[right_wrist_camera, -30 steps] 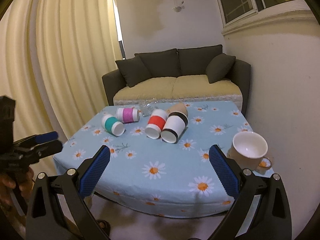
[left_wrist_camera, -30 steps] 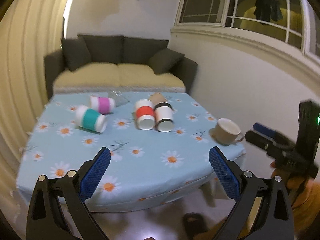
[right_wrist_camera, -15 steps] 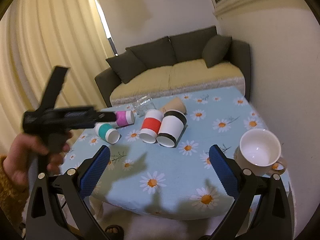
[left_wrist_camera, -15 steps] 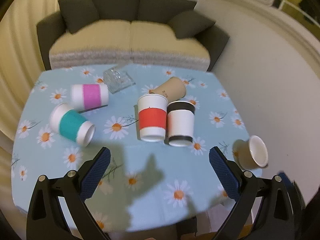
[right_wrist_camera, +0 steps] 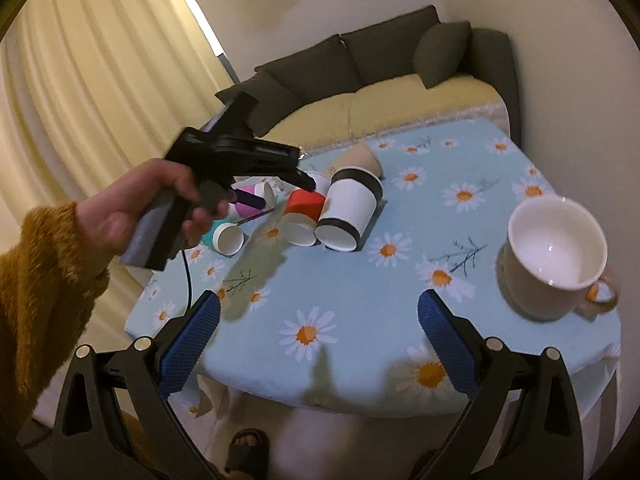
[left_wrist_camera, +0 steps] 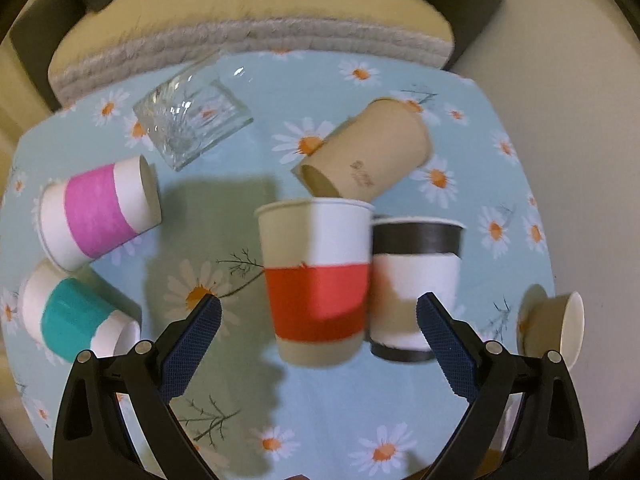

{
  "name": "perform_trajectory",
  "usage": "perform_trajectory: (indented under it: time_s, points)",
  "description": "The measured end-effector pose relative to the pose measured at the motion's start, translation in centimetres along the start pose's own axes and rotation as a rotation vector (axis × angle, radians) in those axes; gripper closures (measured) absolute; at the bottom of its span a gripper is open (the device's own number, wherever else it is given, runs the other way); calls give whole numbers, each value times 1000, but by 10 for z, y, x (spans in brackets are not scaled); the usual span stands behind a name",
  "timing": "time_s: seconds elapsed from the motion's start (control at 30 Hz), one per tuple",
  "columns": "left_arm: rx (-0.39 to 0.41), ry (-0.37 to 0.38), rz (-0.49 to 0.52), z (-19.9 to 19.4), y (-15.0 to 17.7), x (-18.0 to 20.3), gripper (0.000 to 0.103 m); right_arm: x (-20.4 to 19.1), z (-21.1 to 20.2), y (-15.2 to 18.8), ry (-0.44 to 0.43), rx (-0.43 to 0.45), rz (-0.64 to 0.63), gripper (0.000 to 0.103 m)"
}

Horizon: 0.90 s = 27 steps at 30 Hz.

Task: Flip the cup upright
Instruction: 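Reach the left tool to the red-banded paper cup and close on it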

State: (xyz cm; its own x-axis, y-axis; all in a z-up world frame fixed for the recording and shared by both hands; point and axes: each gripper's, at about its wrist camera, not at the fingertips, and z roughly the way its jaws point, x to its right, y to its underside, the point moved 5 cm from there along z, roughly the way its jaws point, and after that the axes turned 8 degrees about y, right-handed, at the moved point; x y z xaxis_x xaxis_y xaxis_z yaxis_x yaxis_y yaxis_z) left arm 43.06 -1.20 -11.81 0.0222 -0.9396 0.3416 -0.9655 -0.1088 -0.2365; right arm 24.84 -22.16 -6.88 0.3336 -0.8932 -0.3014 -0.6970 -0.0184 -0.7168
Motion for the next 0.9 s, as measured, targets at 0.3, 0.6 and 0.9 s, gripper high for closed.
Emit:
perform_trajectory:
  time_s: [0.3,0.6,0.9]
  points:
    - [-35,-47,-6,26,-14,-13,10,5,0,-1,-20,-12,25,5]
    - [-58,-63,34,36,-17,-4,38,0,1,-1,-29,-15,9,5]
    - [-35,-23,9,24,-11,-5,38,4,0,-3,-24,-9,12,5]
